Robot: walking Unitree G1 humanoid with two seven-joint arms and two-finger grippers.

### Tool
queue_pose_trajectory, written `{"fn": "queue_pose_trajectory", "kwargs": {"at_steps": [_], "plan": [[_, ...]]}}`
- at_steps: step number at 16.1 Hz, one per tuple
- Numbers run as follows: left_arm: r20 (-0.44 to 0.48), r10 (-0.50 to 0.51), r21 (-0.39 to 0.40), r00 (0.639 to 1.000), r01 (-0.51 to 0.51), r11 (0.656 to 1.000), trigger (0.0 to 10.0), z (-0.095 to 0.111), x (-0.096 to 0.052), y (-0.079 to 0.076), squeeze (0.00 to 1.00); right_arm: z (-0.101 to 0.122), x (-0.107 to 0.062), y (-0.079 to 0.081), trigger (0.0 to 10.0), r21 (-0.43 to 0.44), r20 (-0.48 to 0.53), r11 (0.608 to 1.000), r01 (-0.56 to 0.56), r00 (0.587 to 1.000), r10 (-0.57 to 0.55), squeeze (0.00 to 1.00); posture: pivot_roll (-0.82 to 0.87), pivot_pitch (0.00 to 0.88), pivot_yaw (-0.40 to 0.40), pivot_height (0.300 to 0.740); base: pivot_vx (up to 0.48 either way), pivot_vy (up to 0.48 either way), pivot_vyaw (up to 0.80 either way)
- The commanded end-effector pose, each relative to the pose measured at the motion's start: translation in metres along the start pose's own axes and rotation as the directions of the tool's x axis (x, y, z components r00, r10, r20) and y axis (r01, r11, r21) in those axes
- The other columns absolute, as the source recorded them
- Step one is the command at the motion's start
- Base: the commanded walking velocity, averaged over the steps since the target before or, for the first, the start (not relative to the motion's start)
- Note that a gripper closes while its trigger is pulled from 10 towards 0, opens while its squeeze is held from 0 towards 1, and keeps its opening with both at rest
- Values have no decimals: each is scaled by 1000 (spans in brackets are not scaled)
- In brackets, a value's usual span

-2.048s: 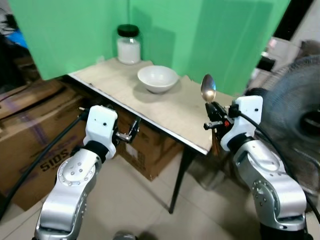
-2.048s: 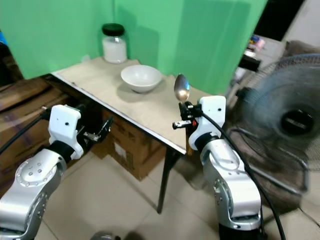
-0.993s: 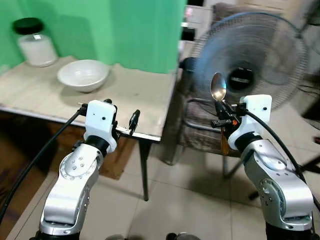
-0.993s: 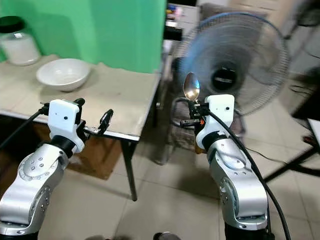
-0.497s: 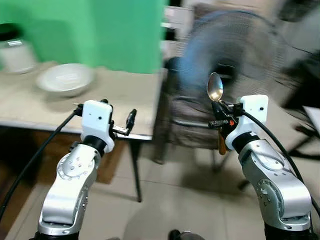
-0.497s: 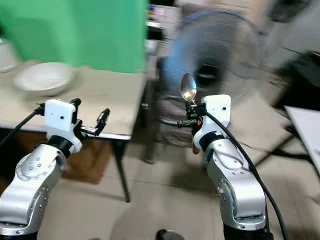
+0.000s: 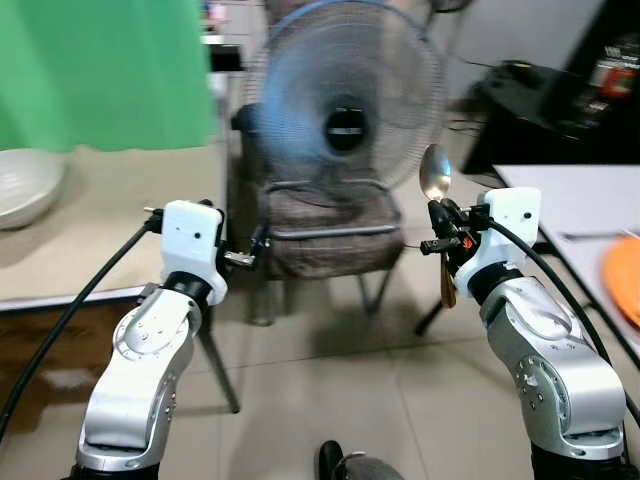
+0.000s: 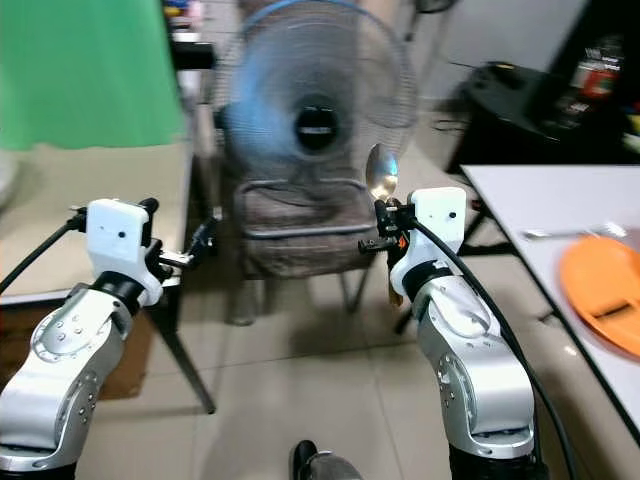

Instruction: Setting the table

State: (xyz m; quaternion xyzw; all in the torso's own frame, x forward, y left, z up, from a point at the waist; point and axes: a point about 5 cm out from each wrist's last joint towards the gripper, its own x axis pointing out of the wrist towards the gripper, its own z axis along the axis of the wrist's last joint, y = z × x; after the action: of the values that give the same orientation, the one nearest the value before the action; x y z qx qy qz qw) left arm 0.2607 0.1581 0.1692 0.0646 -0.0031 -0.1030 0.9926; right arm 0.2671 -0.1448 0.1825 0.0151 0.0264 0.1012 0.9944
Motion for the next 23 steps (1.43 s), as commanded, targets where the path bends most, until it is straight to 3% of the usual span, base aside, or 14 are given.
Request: {"fn": "queue_pose_trajectory", "kwargs": {"at_steps": [1, 14, 23], "plan": [[1, -4, -13, 1000, 4, 1000, 10000, 1, -1, -2, 0, 4, 1, -2, 10000, -9, 5, 1000, 17, 1000, -17, 0, 105, 0, -63, 740, 0, 0, -800], [-43, 0, -9, 999, 0, 1000, 10000, -3, -2, -2, 0, 4, 0, -12, 10000, -27, 5, 991, 129, 992, -129, 0, 116, 0, -73, 740, 0, 0, -800], [28, 3, 6, 1000, -3, 1000, 10000, 2, 2, -4, 0, 4, -2, -14, 10000, -32, -32, 989, 147, 988, -148, 0, 99, 0, -65, 740, 0, 0, -799]]}}
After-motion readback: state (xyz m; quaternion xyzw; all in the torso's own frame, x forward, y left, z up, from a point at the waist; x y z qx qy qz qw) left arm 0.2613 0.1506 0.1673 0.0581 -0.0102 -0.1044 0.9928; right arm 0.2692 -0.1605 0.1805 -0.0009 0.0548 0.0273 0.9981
